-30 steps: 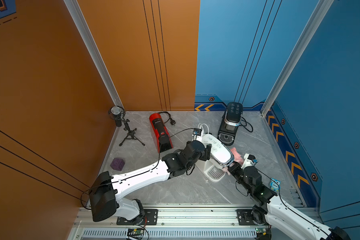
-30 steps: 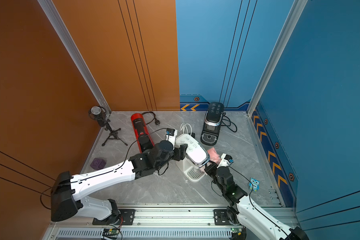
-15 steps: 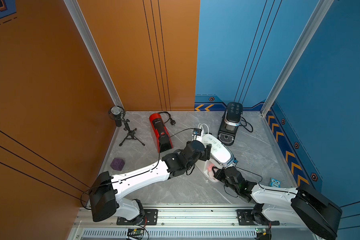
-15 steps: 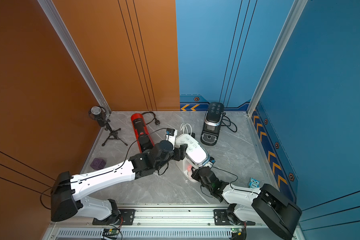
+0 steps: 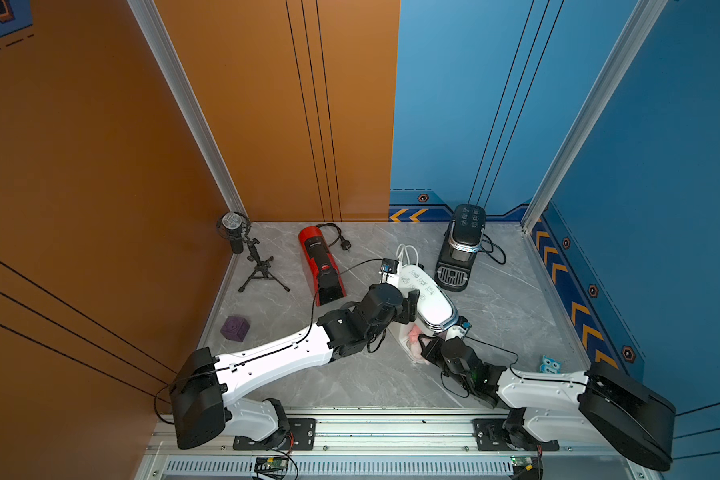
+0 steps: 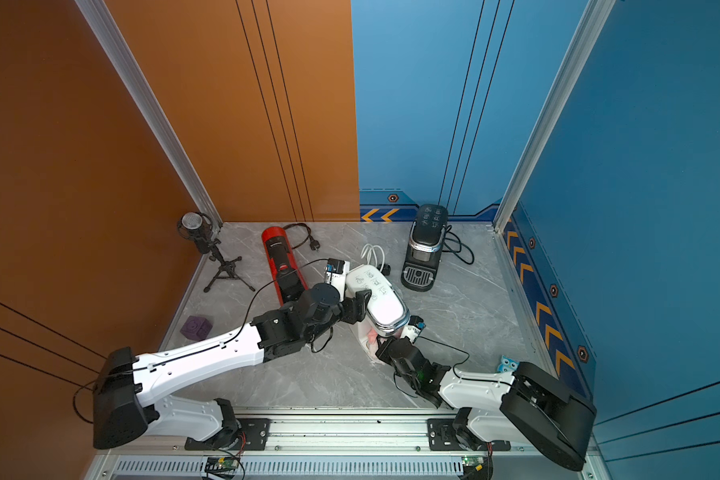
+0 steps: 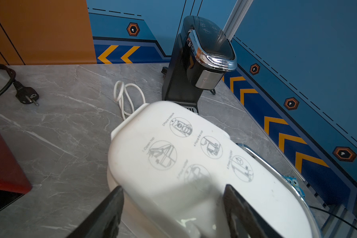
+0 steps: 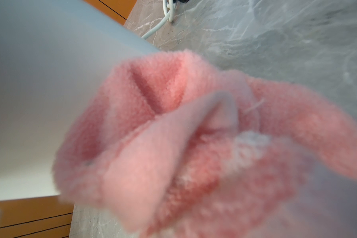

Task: Wipe the surface of a coffee machine
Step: Wipe the dirt from the surface of the coffee machine.

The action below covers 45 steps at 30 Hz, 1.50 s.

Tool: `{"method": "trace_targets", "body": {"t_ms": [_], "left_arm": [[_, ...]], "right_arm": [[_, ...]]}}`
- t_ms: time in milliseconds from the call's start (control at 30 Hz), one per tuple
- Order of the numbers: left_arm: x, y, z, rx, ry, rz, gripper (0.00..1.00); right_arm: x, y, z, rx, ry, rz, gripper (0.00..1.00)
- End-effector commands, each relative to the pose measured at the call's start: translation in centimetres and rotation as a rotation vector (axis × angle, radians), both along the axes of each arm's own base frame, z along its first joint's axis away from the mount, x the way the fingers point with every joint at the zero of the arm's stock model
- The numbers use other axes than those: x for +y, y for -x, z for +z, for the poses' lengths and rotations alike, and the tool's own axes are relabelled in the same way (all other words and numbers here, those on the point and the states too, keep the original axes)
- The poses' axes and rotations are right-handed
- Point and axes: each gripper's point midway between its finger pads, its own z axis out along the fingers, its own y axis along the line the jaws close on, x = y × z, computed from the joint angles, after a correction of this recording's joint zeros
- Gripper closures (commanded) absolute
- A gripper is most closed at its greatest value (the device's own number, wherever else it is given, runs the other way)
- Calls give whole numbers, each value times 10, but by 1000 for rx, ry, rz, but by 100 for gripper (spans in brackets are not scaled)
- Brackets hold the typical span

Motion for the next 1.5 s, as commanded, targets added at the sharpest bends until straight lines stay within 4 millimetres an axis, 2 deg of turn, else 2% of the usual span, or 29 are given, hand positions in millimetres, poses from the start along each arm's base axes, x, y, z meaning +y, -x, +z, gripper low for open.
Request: {"method": "trace_targets", "body": {"t_ms": [0,100,200,700,933,1133,1300,1400,1467], "left_arm": [[32,26,-99,205,-314,-48,24],[33,26,-102,212,-307,-47,24],[34,28,-105,216,-307,-48,24],[30,28,-106,229,-298,-66,24],[30,28,-105,228,-293,-65,24],[30,29,-110,240,-297,-66,24],[32,30,-112,242,-302,-67,24],[33,30,-112,239,-303,-65,24],[34,30,-112,238,-304,-63,24]], "right_arm": [[-38,11,-29,118,106,-41,100],[-59,6,-25,109,85,-83,100],[-58,-1,-3,44,62,-76,100],[6,-8,46,-143,-69,99,100],[38,-6,39,-143,-115,172,100],[73,-2,20,-116,-153,239,100],[77,0,6,-92,-159,234,100],[65,-5,5,-83,-143,195,100],[50,-10,5,-73,-114,142,100]]}}
